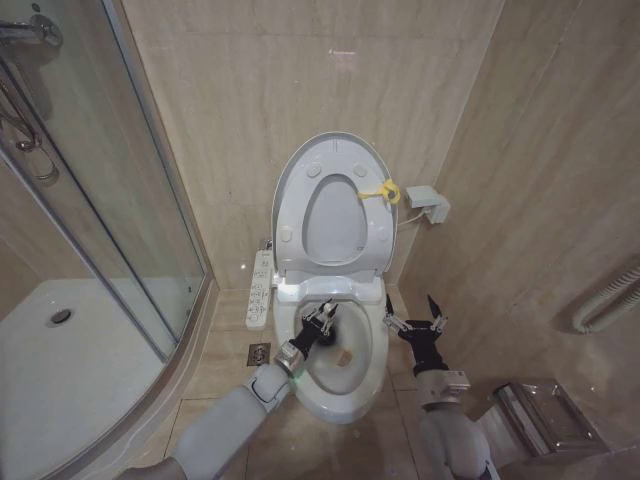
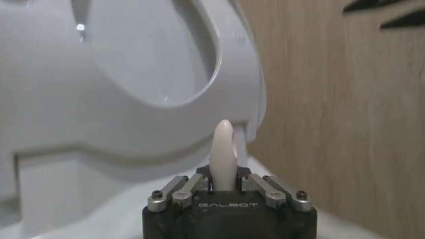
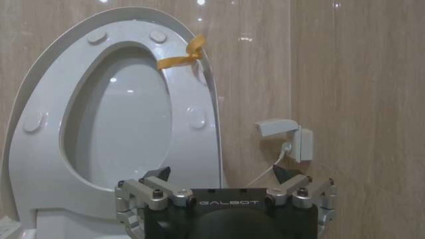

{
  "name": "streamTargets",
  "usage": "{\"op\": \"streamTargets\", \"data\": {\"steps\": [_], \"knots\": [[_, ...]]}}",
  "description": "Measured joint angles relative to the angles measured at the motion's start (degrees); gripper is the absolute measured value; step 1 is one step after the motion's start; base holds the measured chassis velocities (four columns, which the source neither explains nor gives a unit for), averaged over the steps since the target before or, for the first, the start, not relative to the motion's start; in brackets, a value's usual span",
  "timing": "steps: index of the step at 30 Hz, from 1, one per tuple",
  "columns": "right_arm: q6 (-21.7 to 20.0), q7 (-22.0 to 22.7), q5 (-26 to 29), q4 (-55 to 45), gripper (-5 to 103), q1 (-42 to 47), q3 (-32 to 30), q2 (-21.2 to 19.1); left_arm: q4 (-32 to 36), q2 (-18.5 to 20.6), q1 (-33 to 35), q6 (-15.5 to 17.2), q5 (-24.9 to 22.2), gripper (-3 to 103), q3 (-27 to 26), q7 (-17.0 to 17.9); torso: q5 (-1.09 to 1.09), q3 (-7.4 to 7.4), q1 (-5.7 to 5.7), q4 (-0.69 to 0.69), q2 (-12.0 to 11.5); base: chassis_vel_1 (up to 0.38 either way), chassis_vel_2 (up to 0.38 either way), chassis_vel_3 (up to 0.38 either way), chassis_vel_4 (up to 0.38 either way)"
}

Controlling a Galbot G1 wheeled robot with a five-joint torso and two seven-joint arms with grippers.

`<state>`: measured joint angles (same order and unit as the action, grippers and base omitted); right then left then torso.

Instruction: Open the toilet lid, clean the toilet bowl with a toilet brush, close the toilet lid, and flush.

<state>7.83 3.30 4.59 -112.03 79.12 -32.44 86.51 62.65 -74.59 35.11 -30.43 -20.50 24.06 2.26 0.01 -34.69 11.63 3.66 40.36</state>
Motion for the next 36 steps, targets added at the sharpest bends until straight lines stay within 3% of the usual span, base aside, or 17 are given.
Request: {"op": "streamTargets", "data": {"steps": [16,19,31,36], "knots": [[0.0,0.0,0.0,0.0,100,0.0,0.0,0.0,16.0,0.2,3.7,3.3,0.1,22,2.4,2.0,0.00,0.01,0.00,0.01,0.0,0.000,0.000,0.000,0.000],[0.0,0.0,0.0,0.0,100,0.0,0.0,0.0,15.4,-0.3,3.9,3.0,0.0,22,2.5,1.8,-0.01,0.01,0.00,0.01,0.0,0.000,0.000,0.000,0.000],[0.0,0.0,0.0,0.0,100,0.0,0.0,0.0,2.1,-1.4,1.9,-1.4,1.4,22,0.6,-0.5,-0.02,0.01,0.00,0.01,0.0,0.000,0.000,0.000,0.000],[0.0,0.0,0.0,0.0,100,0.0,0.0,0.0,2.6,-1.8,1.8,-1.4,1.7,22,0.5,-0.4,0.00,-0.01,0.01,-0.02,0.0,0.000,0.000,0.000,0.000]]}}
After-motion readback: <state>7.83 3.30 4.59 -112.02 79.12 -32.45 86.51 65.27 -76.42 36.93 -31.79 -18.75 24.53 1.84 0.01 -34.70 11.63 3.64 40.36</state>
